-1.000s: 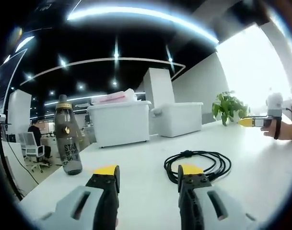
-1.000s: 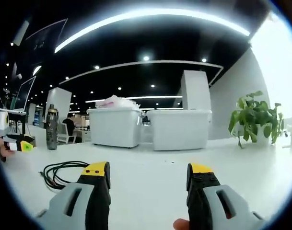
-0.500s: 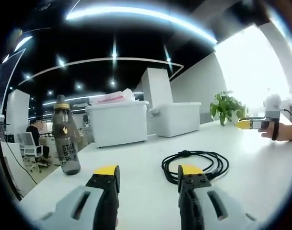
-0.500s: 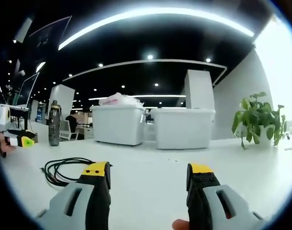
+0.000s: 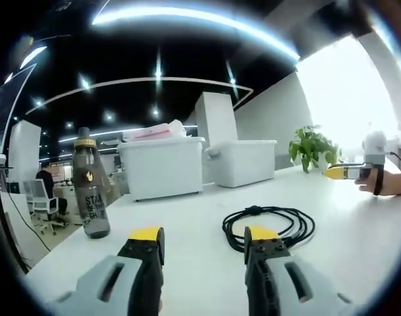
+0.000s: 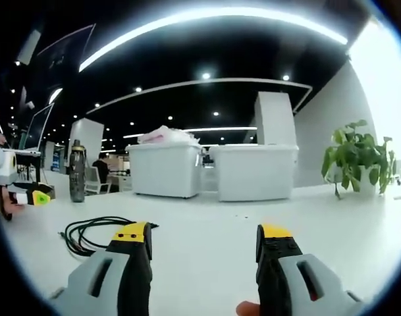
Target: Coil the Type-C to USB data cable on the desktop and secure it with Velcro straps.
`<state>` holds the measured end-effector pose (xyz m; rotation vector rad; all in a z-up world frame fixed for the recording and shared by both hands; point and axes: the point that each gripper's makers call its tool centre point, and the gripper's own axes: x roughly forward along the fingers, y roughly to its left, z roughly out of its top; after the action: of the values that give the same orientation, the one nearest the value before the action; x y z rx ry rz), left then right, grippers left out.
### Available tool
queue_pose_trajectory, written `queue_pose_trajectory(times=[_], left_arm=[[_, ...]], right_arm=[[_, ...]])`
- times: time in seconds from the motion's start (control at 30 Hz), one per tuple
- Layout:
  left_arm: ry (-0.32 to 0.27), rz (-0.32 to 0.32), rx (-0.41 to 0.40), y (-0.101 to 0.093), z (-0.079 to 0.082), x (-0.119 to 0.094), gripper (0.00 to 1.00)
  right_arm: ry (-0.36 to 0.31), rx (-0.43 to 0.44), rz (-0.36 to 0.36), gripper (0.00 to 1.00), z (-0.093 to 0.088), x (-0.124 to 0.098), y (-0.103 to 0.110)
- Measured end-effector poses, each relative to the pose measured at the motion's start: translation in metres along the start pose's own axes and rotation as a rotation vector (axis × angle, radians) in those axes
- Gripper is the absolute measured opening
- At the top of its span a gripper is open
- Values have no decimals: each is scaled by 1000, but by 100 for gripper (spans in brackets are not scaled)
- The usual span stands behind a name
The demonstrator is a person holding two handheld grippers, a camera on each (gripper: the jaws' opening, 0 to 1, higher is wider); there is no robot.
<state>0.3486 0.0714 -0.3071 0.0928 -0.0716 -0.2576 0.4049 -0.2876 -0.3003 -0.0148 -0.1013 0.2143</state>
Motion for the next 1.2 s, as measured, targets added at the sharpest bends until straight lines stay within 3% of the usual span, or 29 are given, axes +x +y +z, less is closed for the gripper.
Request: queue_pose_trajectory(times=[0.5, 0.83, 1.2], left_arm=[[-1, -13, -9, -3, 1, -1, 50], [22, -34, -30, -8, -5, -3, 50], [10, -30, 4, -8, -1, -4, 50]], right_arm=[[18, -23, 24, 63, -7, 3, 11], [28, 22, 31, 63, -9, -1, 13], [32, 11, 38, 63, -8, 0, 14]])
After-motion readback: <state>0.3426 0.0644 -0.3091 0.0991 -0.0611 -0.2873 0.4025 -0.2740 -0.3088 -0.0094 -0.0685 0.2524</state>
